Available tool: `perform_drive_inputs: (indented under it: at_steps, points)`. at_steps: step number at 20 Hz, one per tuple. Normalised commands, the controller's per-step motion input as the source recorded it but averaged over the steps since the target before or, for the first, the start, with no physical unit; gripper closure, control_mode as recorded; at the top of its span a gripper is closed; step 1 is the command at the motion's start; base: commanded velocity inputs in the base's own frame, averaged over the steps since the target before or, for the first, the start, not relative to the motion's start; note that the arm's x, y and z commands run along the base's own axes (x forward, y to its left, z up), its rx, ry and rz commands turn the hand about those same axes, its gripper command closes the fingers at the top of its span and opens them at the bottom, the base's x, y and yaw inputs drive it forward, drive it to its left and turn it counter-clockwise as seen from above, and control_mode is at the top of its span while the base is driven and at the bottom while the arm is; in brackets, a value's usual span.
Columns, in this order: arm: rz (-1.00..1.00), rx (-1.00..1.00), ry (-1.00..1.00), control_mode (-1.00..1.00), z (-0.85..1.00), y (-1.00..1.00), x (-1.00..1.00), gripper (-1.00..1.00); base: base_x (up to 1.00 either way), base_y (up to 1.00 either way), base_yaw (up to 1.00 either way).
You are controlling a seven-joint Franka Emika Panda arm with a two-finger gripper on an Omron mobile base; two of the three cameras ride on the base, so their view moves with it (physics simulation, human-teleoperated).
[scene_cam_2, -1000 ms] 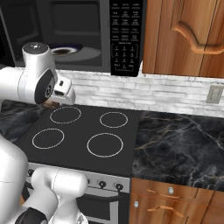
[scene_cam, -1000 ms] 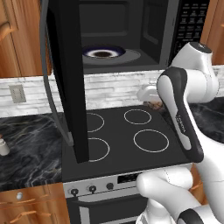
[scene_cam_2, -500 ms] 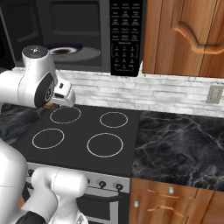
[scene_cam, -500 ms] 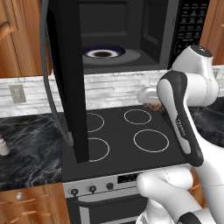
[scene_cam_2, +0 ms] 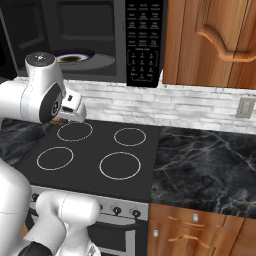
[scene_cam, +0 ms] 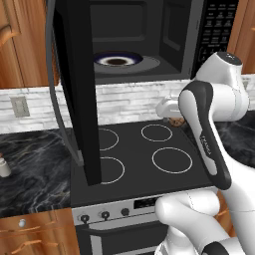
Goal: Retrieve the reheated potato from the microwave, then place the potato, cheese, and condiment on the cutting board.
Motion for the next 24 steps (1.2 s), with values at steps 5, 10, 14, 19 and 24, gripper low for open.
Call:
perform_drive_inputs:
  at_steps: [5, 10, 14, 19, 24]
  points:
    - [0.00, 0.00, 0.00, 1.00, 0.00, 0.00, 0.00, 1.00, 0.00, 0.00, 0.00]
    - [0.00, 0.00, 0.00, 1.00, 0.00, 0.00, 0.00, 1.00, 0.00, 0.00, 0.00]
    - [0.00, 0.00, 0.00, 1.00, 0.00, 0.00, 0.00, 1.00, -0.08, 0.00, 0.00]
    - [0.00, 0.00, 0.00, 1.00, 0.00, 0.00, 0.00, 1.00, -0.57, -0.21, -0.03]
    - [0.00, 0.00, 0.00, 1.00, 0.00, 0.00, 0.00, 1.00, -0.30, -0.23, -0.07]
